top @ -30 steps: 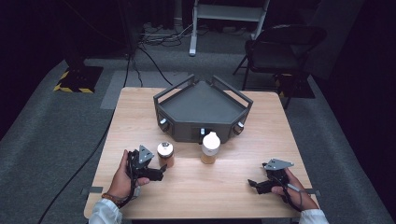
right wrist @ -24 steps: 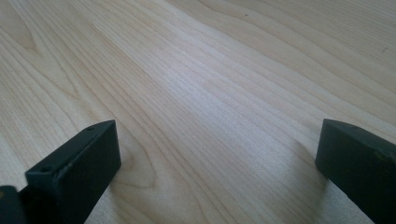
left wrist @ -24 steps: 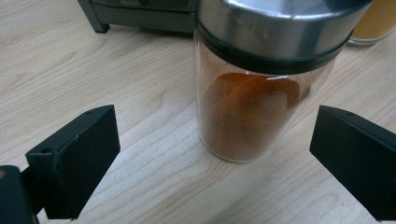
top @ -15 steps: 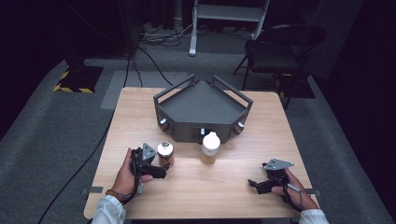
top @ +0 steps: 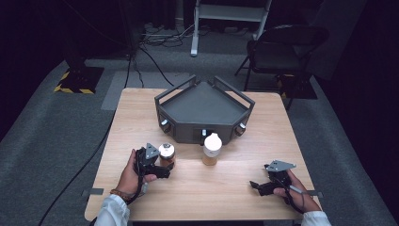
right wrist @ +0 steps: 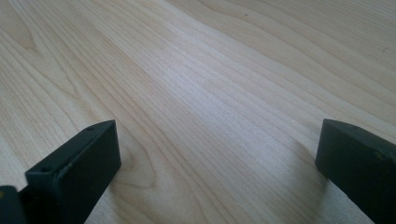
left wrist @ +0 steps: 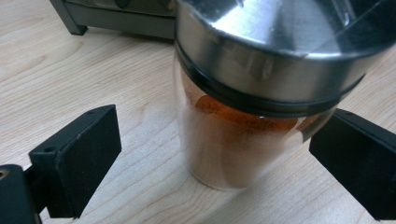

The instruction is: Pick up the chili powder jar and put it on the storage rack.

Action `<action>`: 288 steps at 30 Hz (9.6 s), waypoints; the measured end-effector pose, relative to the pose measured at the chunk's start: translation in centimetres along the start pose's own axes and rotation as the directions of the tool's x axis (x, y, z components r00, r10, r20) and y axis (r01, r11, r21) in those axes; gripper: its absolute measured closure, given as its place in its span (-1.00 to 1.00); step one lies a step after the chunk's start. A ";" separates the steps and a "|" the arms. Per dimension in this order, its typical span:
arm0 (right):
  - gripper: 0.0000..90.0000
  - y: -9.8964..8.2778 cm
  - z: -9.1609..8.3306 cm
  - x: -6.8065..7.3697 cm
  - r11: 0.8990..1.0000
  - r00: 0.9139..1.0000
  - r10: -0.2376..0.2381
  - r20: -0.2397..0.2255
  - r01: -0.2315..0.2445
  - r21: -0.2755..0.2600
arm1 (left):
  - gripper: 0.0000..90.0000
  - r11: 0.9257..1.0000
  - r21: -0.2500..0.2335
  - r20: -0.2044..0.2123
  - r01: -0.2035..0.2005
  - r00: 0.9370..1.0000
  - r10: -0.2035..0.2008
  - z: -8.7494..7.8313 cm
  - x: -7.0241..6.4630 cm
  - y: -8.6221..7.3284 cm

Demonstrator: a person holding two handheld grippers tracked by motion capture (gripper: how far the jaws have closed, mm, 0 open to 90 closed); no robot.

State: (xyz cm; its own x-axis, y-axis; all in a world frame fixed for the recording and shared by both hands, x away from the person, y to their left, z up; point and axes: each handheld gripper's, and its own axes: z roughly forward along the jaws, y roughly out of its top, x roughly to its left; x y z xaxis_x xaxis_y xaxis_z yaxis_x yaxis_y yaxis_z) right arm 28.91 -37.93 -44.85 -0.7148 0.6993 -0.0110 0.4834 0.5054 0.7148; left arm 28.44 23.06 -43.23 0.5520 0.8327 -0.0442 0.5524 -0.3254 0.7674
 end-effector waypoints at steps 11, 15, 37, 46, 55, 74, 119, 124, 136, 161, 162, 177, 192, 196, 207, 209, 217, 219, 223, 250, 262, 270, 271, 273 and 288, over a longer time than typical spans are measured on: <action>-1.00 0.0 0.0 0.0 1.000 1.000 0.000 0.000 0.000 0.000 | -0.93 0.999 0.000 0.028 0.052 0.998 -0.052 1.2 0.2 0.1; -1.00 0.0 0.0 0.0 1.000 1.000 0.000 0.000 0.000 0.000 | -0.91 0.997 0.001 0.031 0.071 0.997 -0.071 1.6 0.2 0.1; -1.00 0.0 0.0 0.0 1.000 1.000 -0.001 0.000 0.001 0.000 | -0.45 0.995 -0.027 0.061 0.096 0.994 -0.094 2.3 0.5 -0.2; -1.00 0.0 0.0 0.0 1.000 1.000 -0.001 0.000 0.001 0.000 | -0.38 0.999 -0.009 0.035 0.052 0.998 -0.052 2.2 0.0 0.4; -1.00 0.0 0.0 0.0 1.000 1.000 -0.001 0.000 0.001 0.000 | -0.34 0.999 -0.025 0.023 0.035 0.999 -0.034 1.6 -0.1 0.7; -1.00 0.0 0.0 0.0 1.000 1.000 -0.001 0.000 0.001 0.000 | -0.33 0.999 -0.049 0.004 0.000 1.000 0.000 0.2 -0.4 2.6; -1.00 0.0 0.0 0.0 1.000 1.000 0.000 0.001 0.000 0.000 | -0.33 0.996 -0.084 -0.025 -0.015 1.000 0.013 -2.7 -0.8 10.7; -1.00 0.0 0.0 0.0 1.000 1.000 0.000 0.001 0.000 0.000 | -0.33 0.996 -0.086 -0.022 -0.030 0.999 0.028 -2.6 -1.1 12.1; -1.00 0.0 0.0 0.0 1.000 1.000 0.000 0.001 0.000 0.000 | -0.33 0.995 -0.090 -0.018 -0.046 0.999 0.045 -1.9 -1.8 14.8; -1.00 0.0 0.0 0.0 1.000 1.000 0.000 0.001 0.000 0.000 | -0.33 0.996 -0.085 -0.066 0.004 0.998 -0.010 1.0 -1.6 18.4; -1.00 0.0 0.0 0.0 1.000 1.000 0.000 0.001 0.000 -0.001 | -0.33 0.996 -0.084 -0.067 0.004 0.998 -0.010 1.2 -1.6 18.6; -1.00 0.0 0.0 0.0 1.000 1.000 0.000 0.000 0.000 -0.001 | -0.33 0.998 -0.051 -0.095 0.024 0.995 -0.029 3.8 -1.6 19.9; -1.00 0.0 0.0 0.0 1.000 1.000 0.000 0.000 0.000 -0.001 | -0.33 0.999 -0.012 -0.101 0.037 0.994 -0.038 5.5 -1.6 20.1; -1.00 0.0 0.0 0.0 1.000 1.000 0.000 0.000 0.000 -0.001 | -0.33 0.999 -0.016 -0.092 0.042 0.995 -0.043 5.6 -1.4 20.0; -1.00 0.0 0.0 0.0 1.000 1.000 0.000 0.000 0.000 -0.001 | -0.33 0.997 -0.042 -0.101 0.062 0.993 -0.066 5.9 -1.6 19.6; -1.00 0.0 0.0 0.0 1.000 1.000 0.000 0.000 0.000 -0.001 | -0.34 0.997 -0.047 -0.099 0.063 0.993 -0.068 6.0 -1.5 19.5; -1.00 0.0 0.0 0.0 1.000 1.000 0.000 0.000 0.000 -0.001 | -0.40 0.995 -0.067 -0.109 0.075 0.991 -0.082 6.2 -1.6 19.1; -1.00 0.0 0.0 0.0 1.000 1.000 0.000 0.000 0.000 -0.001 | -0.51 0.996 -0.068 -0.125 0.062 0.990 -0.070 6.2 -1.8 19.0; -1.00 0.0 0.0 0.0 1.000 1.000 0.000 0.000 0.000 -0.001 | -0.60 0.996 -0.064 -0.125 0.059 0.990 -0.067 6.3 -1.8 18.9; -1.00 0.0 0.0 0.0 1.000 1.000 0.000 0.000 0.000 0.000 | -0.98 0.986 -0.152 -0.215 -0.063 0.976 0.029 3.0 -4.1 18.0; -1.00 0.0 0.0 0.0 1.000 1.000 0.000 0.000 0.000 0.000 | -0.98 0.974 -0.173 -0.209 -0.147 0.972 0.110 1.0 -5.5 16.9; -1.00 0.0 0.0 0.0 1.000 1.000 0.000 0.000 0.000 0.000 | -0.98 0.962 -0.168 -0.212 -0.215 0.961 0.177 0.4 -6.3 16.0; -1.00 0.0 0.0 0.0 1.000 1.000 0.000 0.000 0.000 0.000 | -0.98 0.960 -0.165 -0.211 -0.228 0.959 0.191 0.3 -6.4 15.8; -1.00 0.0 0.0 0.0 1.000 1.000 0.000 0.000 0.000 0.000 | -0.98 0.956 -0.168 -0.217 -0.240 0.955 0.202 0.2 -6.6 15.4; -1.00 0.0 0.0 0.0 1.000 1.000 0.000 0.000 0.000 0.000 | -0.98 0.922 -0.145 -0.312 -0.358 0.901 0.301 -0.3 -8.6 11.8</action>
State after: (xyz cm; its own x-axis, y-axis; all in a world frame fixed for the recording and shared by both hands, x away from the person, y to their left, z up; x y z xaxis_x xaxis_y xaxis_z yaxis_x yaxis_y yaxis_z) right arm 28.92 -37.90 -44.85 -0.7146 0.6995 -0.0111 0.4833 0.5051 0.7150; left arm 30.02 12.18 -33.57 0.4684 0.7923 0.3909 0.2209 -0.5334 0.8165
